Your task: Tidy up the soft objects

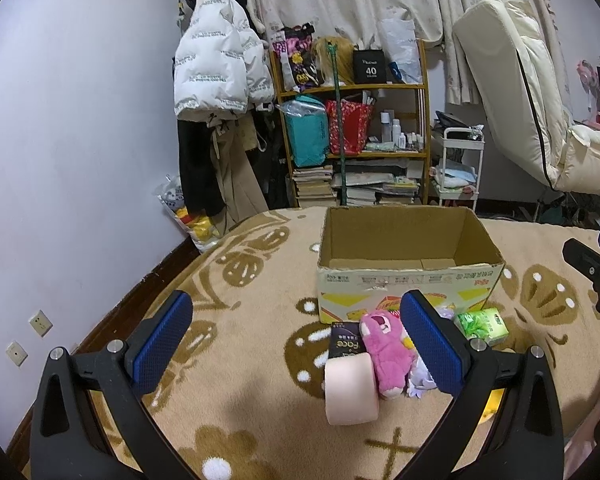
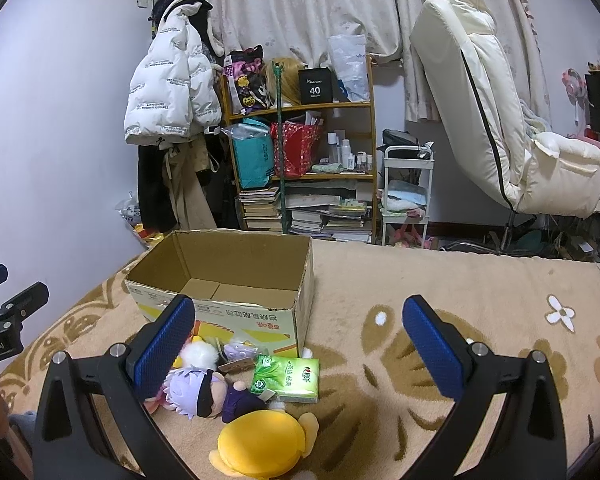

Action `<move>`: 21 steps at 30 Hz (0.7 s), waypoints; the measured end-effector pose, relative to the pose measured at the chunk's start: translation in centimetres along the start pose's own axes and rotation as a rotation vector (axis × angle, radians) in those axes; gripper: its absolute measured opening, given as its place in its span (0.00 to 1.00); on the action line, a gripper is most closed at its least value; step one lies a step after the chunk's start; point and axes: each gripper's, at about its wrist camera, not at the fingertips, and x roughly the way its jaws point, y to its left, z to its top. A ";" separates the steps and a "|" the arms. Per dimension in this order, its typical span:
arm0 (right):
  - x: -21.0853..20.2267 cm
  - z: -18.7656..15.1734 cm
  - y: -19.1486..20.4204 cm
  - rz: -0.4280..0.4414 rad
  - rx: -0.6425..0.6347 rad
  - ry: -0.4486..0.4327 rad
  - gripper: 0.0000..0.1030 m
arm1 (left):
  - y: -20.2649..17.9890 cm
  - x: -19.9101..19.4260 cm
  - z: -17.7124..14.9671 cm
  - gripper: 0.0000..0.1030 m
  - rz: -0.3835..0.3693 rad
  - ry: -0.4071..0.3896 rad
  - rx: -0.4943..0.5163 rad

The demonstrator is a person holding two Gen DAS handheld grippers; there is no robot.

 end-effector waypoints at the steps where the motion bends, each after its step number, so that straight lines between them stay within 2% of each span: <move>1: 0.0 0.0 0.0 -0.003 -0.001 0.002 1.00 | -0.2 0.0 0.2 0.99 0.000 0.007 0.002; 10: 0.7 -0.6 -0.4 0.010 0.021 0.046 1.00 | -0.8 1.3 0.3 0.99 0.010 0.077 0.017; 21: 3.5 -1.4 -0.7 0.049 0.061 0.222 1.00 | -1.1 4.7 -0.1 0.99 0.002 0.207 0.027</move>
